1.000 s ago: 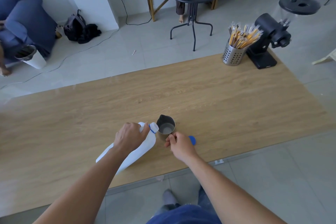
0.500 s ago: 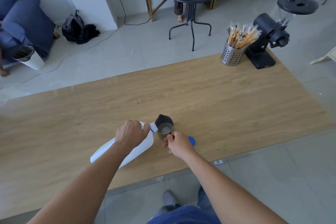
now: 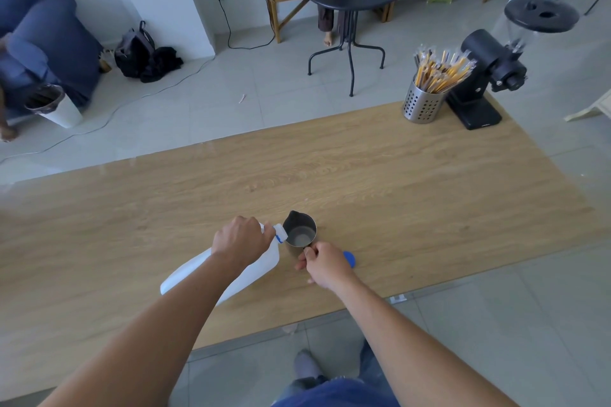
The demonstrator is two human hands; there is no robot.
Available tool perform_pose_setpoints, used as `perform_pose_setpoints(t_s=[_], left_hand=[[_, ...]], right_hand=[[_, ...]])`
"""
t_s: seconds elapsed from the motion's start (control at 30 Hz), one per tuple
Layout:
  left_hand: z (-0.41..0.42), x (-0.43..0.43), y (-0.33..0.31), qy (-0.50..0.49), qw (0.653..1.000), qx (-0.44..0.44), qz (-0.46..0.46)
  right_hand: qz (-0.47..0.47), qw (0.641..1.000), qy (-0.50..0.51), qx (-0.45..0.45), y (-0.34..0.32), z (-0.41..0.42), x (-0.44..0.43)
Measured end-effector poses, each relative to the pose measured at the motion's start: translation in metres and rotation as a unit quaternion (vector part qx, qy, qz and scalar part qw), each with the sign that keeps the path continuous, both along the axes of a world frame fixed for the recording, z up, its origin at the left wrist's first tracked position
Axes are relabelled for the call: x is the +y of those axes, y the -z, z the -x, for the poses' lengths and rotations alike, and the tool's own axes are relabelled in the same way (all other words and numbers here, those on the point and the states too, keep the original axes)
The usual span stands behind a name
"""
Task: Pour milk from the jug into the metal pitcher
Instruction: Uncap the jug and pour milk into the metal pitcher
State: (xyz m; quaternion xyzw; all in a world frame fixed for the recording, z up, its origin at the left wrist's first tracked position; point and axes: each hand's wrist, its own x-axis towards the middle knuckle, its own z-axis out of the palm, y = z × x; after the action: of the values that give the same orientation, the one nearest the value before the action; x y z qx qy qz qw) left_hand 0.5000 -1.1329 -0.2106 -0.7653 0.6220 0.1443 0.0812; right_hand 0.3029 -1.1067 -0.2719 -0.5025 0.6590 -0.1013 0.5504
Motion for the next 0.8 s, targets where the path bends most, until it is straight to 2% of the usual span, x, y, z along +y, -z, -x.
perform_pose_setpoints(t_s=[0.47, 0.8], left_hand=[[0.0042, -0.0047, -0.0058, 0.032, 0.999, -0.028, -0.006], [0.0036, -0.0074, -0.0063, 0.037, 0.999, -0.03, -0.008]], right_hand=[[0.008, 0.999, -0.016, 0.026, -0.0039, 0.0007, -0.0015], [-0.006, 1.0, -0.004, -0.003, -0.0079, 0.0004, -0.002]])
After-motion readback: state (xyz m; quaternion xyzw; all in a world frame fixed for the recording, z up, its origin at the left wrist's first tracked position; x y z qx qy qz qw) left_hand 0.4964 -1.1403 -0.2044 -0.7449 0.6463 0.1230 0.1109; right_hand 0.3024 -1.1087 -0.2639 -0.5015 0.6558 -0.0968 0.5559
